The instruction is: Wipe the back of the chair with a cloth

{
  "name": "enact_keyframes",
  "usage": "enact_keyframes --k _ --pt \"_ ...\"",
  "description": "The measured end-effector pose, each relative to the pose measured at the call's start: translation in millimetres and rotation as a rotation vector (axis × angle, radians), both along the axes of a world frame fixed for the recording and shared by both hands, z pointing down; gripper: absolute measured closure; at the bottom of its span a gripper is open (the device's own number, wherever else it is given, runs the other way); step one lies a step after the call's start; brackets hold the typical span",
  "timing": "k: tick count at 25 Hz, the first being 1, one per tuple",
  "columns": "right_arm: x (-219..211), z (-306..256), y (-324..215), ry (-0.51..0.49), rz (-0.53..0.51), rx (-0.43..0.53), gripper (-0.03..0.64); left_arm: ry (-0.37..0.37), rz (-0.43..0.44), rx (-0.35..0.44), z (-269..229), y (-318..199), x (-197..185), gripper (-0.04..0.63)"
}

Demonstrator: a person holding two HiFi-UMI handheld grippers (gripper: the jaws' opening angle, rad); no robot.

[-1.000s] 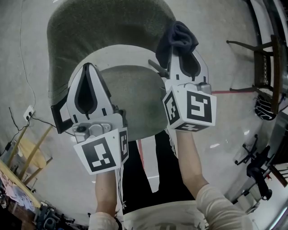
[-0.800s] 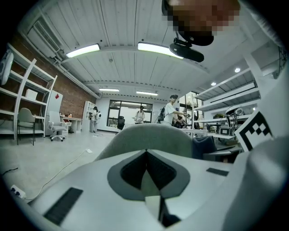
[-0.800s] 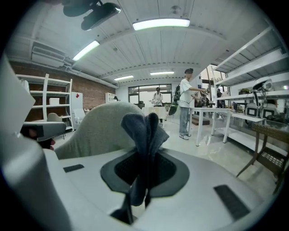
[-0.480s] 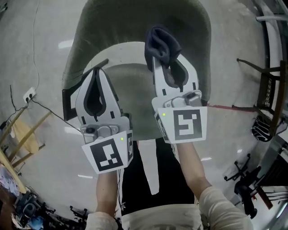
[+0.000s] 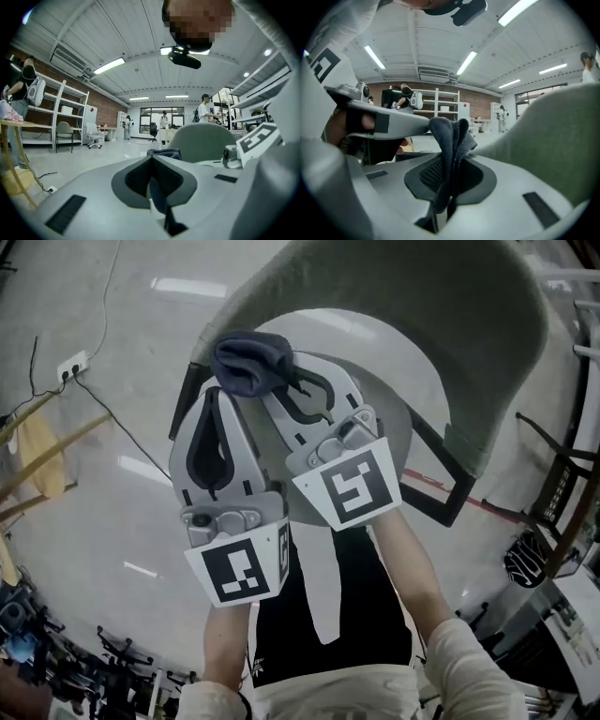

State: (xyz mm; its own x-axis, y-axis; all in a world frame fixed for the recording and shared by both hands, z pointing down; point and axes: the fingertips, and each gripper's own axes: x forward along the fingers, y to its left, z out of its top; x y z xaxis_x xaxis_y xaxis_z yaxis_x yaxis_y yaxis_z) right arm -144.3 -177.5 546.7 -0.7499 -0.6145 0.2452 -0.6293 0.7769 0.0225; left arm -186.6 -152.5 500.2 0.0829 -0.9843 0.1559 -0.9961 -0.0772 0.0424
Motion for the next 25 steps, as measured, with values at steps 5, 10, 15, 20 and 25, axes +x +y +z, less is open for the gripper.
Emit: enact_keyframes --k 5,10,15,20,25 --pt "-38.0 27.4 13.2 0.056 -0.139 -0.037 0.56 0.012 -0.055 -0.014 9.6 9.4 -27.9 0.58" --pt "-52.3 39.6 19.6 0.077 -0.183 -0.042 0.56 0.025 -0.083 -0.019 15.5 14.3 -37.0 0.58" --pt "-58.8 41.7 12.9 0.068 -0.167 -0.04 0.56 0.029 -0.087 -0.033 19.0 17.9 -41.9 0.58" --pt "-57.6 42.1 1.8 0.092 -0.145 -0.023 0.56 0.029 -0.092 -0.029 14.0 19.0 -45.9 0.58" --pt "-49.6 40.0 -21.3 0.022 -0.055 -0.045 0.56 0.031 -0.094 -0.027 12.6 16.5 -52.5 0.58"
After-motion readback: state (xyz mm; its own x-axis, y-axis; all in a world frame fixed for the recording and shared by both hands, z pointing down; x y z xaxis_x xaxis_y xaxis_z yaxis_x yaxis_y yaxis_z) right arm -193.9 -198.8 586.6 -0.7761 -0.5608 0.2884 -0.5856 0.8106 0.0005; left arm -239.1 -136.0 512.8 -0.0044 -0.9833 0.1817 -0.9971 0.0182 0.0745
